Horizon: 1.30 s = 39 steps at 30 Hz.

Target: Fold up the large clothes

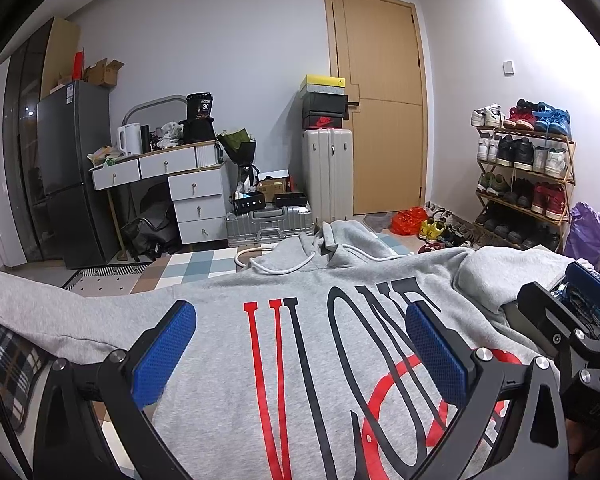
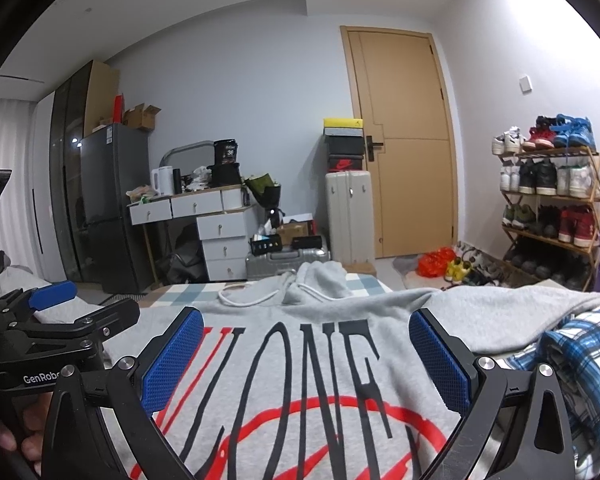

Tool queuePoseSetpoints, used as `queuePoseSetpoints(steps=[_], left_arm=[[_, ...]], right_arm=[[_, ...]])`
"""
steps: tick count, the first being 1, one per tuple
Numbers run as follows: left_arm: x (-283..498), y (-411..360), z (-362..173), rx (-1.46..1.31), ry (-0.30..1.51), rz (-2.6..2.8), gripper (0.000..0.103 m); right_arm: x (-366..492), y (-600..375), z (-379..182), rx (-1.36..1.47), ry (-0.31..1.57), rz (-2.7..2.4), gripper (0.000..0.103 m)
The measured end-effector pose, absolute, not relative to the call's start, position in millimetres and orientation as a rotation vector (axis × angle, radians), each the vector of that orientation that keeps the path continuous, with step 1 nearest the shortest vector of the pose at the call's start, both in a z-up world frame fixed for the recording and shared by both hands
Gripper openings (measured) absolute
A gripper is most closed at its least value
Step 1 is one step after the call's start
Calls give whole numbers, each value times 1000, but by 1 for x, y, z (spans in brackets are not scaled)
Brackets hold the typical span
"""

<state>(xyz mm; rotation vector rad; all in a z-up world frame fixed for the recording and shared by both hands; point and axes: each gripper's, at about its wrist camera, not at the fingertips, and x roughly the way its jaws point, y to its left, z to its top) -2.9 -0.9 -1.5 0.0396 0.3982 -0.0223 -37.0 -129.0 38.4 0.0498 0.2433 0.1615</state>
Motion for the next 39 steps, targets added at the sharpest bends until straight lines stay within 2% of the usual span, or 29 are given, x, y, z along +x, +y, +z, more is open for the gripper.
queuePoseSetpoints(steps=[39], left_arm=[[-4,-1,-5,56,417,-17,102]], right_arm=[[-42,-129,38,52,230,147,103]])
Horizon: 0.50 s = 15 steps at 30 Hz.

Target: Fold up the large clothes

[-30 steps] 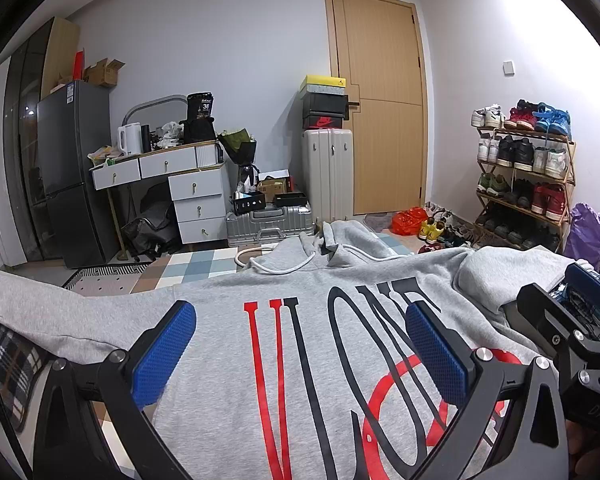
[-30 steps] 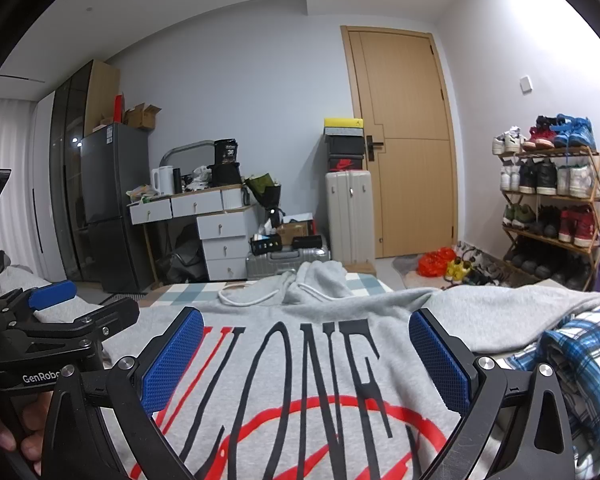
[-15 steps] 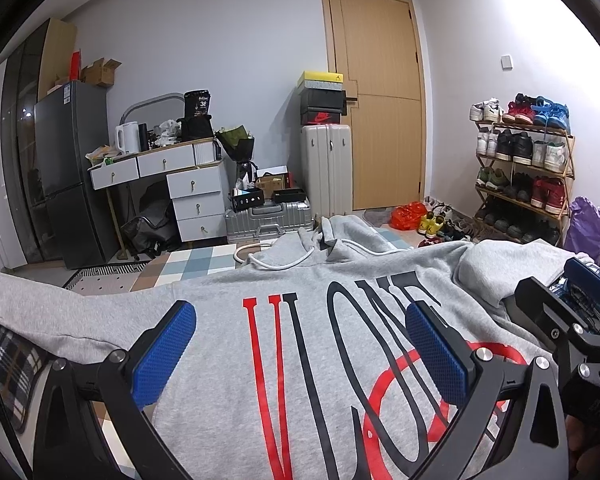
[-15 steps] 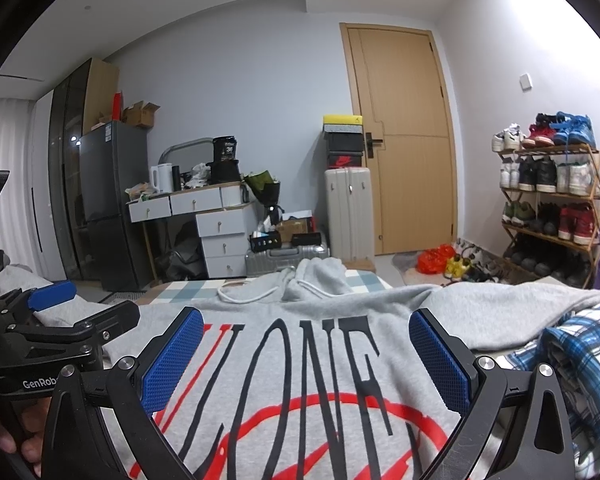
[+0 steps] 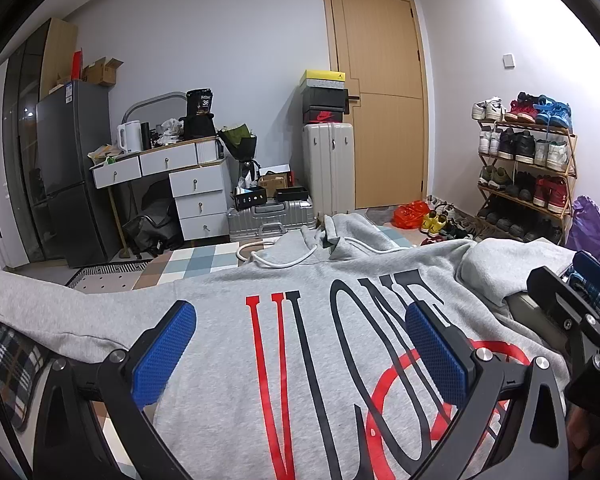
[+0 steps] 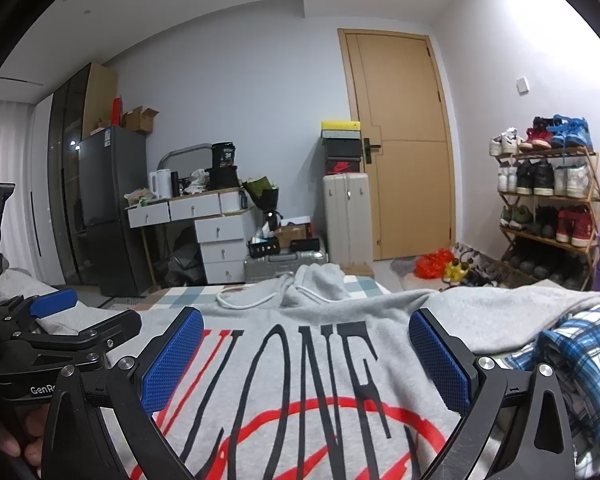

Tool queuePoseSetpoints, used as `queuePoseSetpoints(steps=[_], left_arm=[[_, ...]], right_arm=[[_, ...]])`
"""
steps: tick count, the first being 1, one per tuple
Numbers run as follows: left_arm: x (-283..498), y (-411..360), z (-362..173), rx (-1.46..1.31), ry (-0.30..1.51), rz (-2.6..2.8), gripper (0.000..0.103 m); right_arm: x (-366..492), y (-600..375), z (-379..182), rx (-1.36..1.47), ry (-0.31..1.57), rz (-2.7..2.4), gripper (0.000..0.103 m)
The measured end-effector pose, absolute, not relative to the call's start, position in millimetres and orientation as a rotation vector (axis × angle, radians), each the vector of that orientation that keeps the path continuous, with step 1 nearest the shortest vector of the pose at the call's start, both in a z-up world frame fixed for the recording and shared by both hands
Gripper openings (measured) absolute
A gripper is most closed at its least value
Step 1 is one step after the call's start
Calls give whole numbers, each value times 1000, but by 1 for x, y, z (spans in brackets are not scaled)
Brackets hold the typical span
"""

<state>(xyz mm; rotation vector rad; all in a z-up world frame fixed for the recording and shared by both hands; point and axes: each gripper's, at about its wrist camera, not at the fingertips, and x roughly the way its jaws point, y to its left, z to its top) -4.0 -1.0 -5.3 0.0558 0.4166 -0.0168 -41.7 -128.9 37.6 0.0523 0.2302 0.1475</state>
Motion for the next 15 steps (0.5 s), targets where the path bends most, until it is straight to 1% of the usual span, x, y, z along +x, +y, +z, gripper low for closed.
queuePoseSetpoints(steps=[3,7,10,15], left_arm=[[-4,0,-9,66,410,1,102],[0,-2,-18,104,438,3,102],[1,-5,-20,123,454,-10,102],[2,-13,-28,197,459,7,102]], right_arm=[[-44,-131,40,36,212,132,103],[-48,-158,63,44,164,54,103],[-44,-205,83,96,190,54,103],[-22,-328,119,169,300,-152,103]])
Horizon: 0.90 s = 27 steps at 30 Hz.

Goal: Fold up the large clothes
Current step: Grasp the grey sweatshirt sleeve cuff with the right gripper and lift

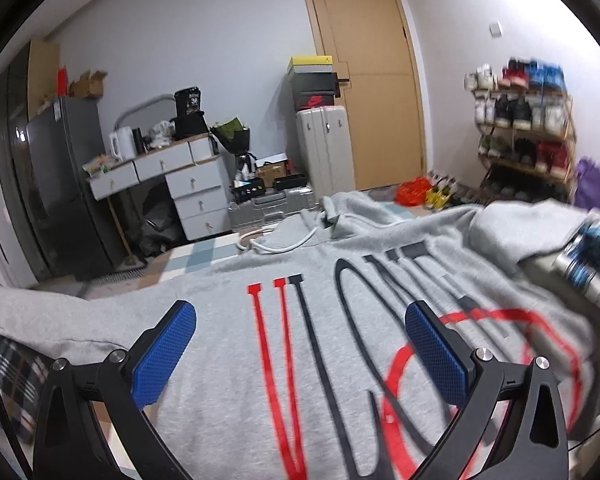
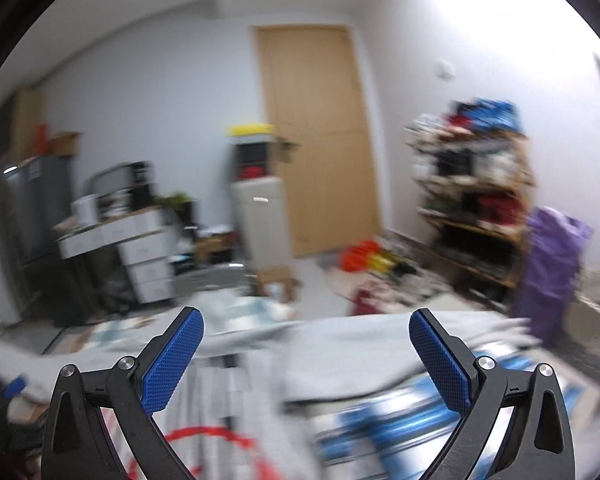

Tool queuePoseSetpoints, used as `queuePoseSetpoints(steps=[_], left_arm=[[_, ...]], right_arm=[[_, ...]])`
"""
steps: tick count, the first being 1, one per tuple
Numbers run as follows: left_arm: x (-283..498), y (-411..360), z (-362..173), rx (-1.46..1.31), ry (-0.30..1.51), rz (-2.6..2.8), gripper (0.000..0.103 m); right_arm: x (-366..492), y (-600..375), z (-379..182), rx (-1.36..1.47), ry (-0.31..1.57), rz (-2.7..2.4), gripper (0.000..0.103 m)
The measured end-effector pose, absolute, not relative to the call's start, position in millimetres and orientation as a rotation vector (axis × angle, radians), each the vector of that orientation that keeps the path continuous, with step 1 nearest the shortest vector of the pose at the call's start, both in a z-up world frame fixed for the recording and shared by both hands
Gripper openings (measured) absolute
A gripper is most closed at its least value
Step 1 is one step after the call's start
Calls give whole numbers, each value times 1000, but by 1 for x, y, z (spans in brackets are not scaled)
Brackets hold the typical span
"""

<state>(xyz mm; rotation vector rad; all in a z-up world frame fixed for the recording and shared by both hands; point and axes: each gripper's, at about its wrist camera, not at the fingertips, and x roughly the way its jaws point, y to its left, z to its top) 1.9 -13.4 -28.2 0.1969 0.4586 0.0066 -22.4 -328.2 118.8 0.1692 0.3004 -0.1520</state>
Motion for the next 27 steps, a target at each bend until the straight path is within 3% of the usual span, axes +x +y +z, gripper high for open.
queuePoseSetpoints(steps=[6,9,12,18,25,27], left_arm=[[9,-20,-44,258,512,-8,102],[11,-22,-49,294,523,5,102],[15,-23,-55,311,549,7,102],[17,-25,-61,339,569,21,102],[18,-26,-68,328,626,-10,102],[18,-25,-67,326,626,-6,102]], right_arm=[[12,-495,109,352,507,-385,103],[35,-577,66,618,696,-379,103],[47,-630,20,888,799,-329,94],[59,-662,-21,1099,803,-289,91],[74,-671,-45,1157,883,-291,90],[76,-673,-45,1153,879,-304,86]])
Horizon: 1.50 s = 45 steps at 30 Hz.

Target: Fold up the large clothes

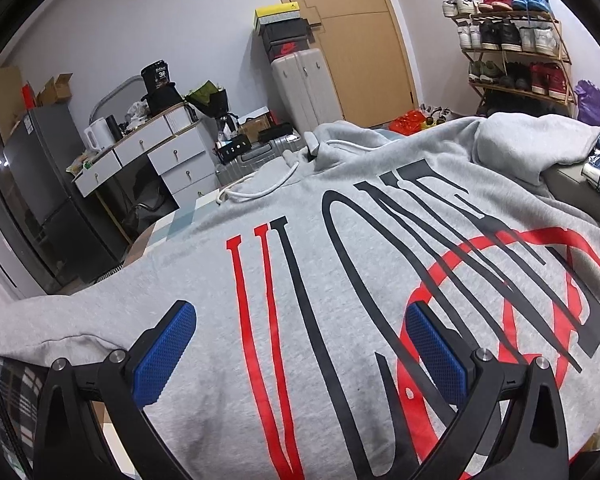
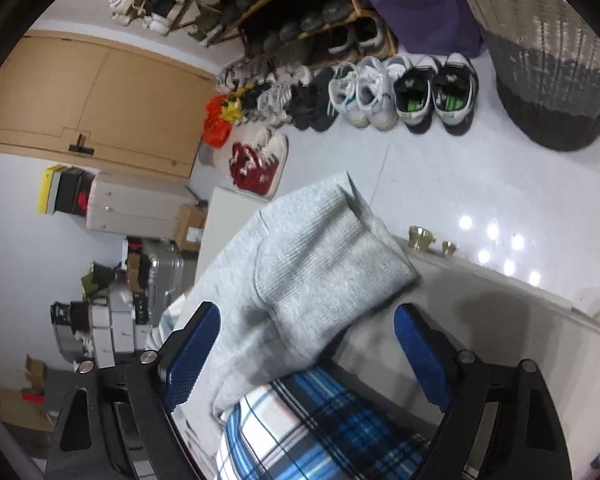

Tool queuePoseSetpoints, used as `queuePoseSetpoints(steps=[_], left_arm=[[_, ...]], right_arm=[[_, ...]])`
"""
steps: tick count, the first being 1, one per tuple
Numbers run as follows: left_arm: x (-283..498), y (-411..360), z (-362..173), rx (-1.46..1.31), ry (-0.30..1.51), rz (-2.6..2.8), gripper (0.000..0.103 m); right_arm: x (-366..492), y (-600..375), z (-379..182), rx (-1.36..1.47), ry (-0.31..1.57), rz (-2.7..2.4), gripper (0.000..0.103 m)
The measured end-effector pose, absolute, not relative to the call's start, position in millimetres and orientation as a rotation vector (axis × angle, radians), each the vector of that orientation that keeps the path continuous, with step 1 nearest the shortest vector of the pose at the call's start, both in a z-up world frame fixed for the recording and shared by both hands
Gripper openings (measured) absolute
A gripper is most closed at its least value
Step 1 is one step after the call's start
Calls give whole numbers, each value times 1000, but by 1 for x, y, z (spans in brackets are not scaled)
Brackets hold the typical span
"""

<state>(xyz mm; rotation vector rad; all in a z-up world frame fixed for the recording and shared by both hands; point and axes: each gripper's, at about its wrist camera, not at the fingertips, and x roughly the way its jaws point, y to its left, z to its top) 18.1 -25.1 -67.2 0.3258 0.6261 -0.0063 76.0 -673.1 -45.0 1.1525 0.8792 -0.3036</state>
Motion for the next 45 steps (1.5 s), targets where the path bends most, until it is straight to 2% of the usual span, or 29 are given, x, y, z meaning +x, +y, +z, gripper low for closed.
queuePoseSetpoints(steps=[3,5,6,8,12,16,27,35,40,45], left_arm=[[18,-25,-67,323,626,-5,102],[17,-26,-67,326,628,-7,102],[17,-27,-68,331,628,-7,102],[18,-28,-69,342,622,-4,102],[20,-30,-68,347,615,-3,102],[21,-28,-65,341,611,-3,102],[-6,8,-65,507,453,94,102],[0,78,-37,271,510,128,102],[-13,99,-15,224,417,155,102],[-21,117,-2,165,355,165,102]], right_arm=[[83,-672,-42,1119,898,-323,68],[88,-670,-44,1108,910,-350,42],[88,-671,-44,1102,897,-389,35],[88,-670,-43,1080,873,-442,8],[95,-661,-29,959,807,-476,7],[98,-645,13,783,694,-508,6],[135,-524,193,345,415,-520,6],[134,-386,300,50,159,-673,6],[141,-291,329,-30,140,-544,6],[149,-177,301,-101,199,-311,6]])
